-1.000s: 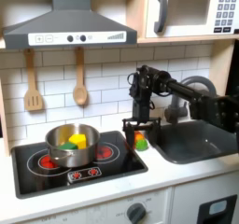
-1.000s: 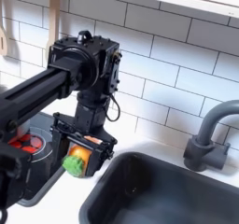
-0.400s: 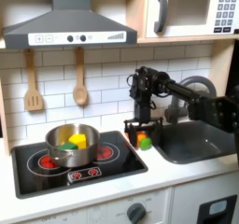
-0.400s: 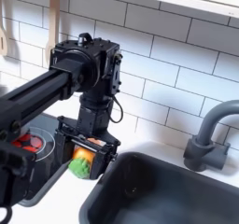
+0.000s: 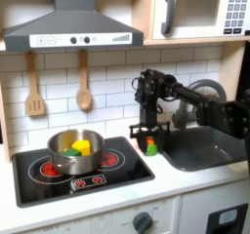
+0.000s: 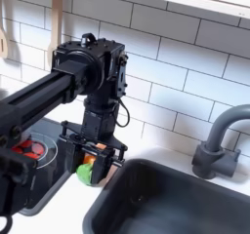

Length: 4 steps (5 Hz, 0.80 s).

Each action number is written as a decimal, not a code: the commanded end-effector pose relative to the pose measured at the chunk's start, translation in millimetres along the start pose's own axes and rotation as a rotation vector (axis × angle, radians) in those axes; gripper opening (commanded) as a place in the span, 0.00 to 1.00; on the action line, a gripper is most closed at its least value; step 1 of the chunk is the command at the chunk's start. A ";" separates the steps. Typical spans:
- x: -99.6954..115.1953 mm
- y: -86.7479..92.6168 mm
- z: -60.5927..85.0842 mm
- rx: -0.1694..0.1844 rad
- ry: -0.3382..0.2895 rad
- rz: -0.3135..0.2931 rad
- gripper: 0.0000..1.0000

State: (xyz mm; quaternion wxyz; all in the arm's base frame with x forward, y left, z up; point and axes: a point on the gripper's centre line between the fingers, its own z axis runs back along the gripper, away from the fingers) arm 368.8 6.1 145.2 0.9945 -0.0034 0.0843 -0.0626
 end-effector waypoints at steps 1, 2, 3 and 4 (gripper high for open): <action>-1.3 1.4 1.4 -0.004 -0.014 0.008 0.00; -2.0 2.1 9.9 -0.009 -0.047 0.010 0.00; -1.5 0.9 11.8 -0.019 -0.046 0.012 0.00; -6.4 -2.2 17.7 -0.024 -0.050 0.009 0.00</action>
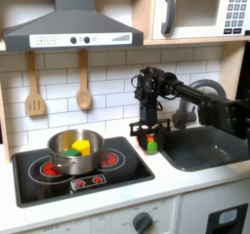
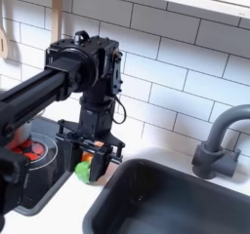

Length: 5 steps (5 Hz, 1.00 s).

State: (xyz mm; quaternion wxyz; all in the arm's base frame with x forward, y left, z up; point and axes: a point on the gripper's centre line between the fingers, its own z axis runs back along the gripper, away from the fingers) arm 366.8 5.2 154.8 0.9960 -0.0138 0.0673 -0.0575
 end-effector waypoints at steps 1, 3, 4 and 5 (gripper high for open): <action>-7.1 -1.4 12.5 -0.011 -0.016 0.007 0.00; -18.1 4.5 38.5 -0.027 -0.074 0.028 0.00; -22.2 3.2 41.1 -0.029 -0.072 0.023 0.00; -26.2 7.6 47.8 -0.033 -0.088 0.028 0.00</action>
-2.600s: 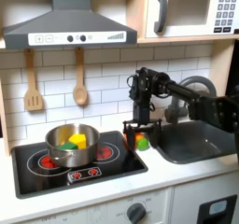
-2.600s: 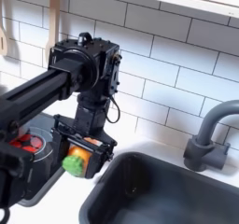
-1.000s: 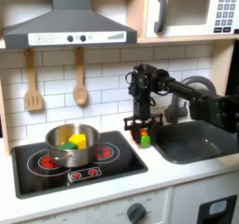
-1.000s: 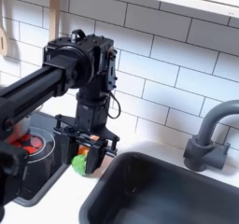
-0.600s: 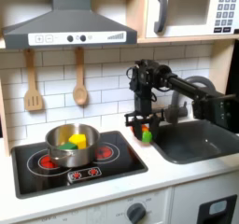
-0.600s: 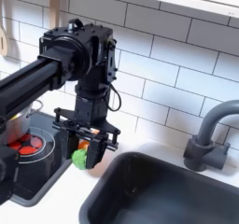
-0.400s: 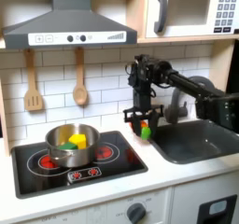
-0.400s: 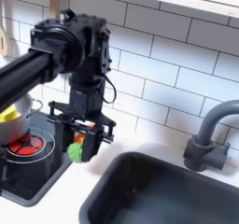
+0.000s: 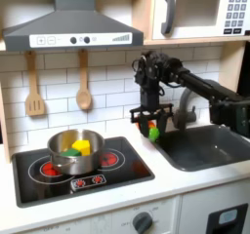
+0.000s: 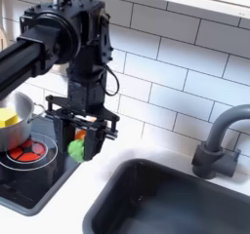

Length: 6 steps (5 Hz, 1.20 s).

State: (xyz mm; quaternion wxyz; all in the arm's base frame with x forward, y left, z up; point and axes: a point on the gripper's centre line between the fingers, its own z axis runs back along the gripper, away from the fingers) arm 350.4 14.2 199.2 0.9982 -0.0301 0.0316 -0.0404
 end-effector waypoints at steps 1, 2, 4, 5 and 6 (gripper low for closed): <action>-4.1 3.1 12.9 -0.002 -0.029 -0.005 0.00; -7.1 8.7 20.9 0.004 -0.050 0.003 0.00; -11.0 27.6 34.0 -0.008 -0.080 0.031 0.00; -10.2 36.0 39.1 -0.013 -0.091 0.054 0.00; -12.3 49.0 45.2 -0.016 -0.106 0.089 0.00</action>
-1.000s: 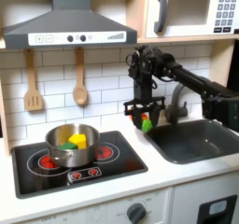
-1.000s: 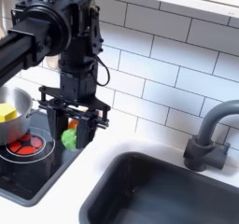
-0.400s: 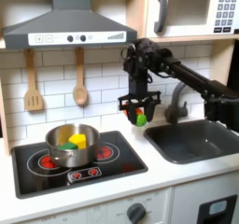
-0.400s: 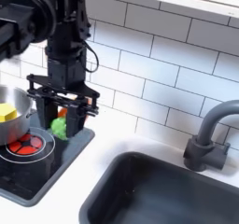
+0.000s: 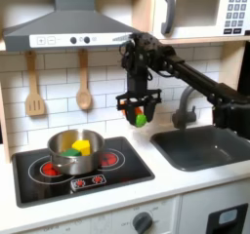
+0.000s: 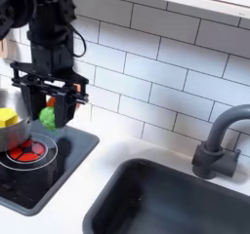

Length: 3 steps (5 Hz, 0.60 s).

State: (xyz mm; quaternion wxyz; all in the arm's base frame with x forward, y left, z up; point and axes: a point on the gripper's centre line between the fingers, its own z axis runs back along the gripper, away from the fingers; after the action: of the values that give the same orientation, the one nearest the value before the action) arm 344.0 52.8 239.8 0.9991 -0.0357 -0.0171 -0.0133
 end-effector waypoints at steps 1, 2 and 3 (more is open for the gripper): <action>0.0 25.8 7.9 0.001 -0.023 0.068 0.00; 0.4 40.0 8.1 0.003 -0.029 0.097 0.00; 1.4 54.8 6.2 0.005 -0.026 0.122 0.00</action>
State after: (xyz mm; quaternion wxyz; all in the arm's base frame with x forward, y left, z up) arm 347.7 108.5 240.6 0.9978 -0.0355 -0.0278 0.0492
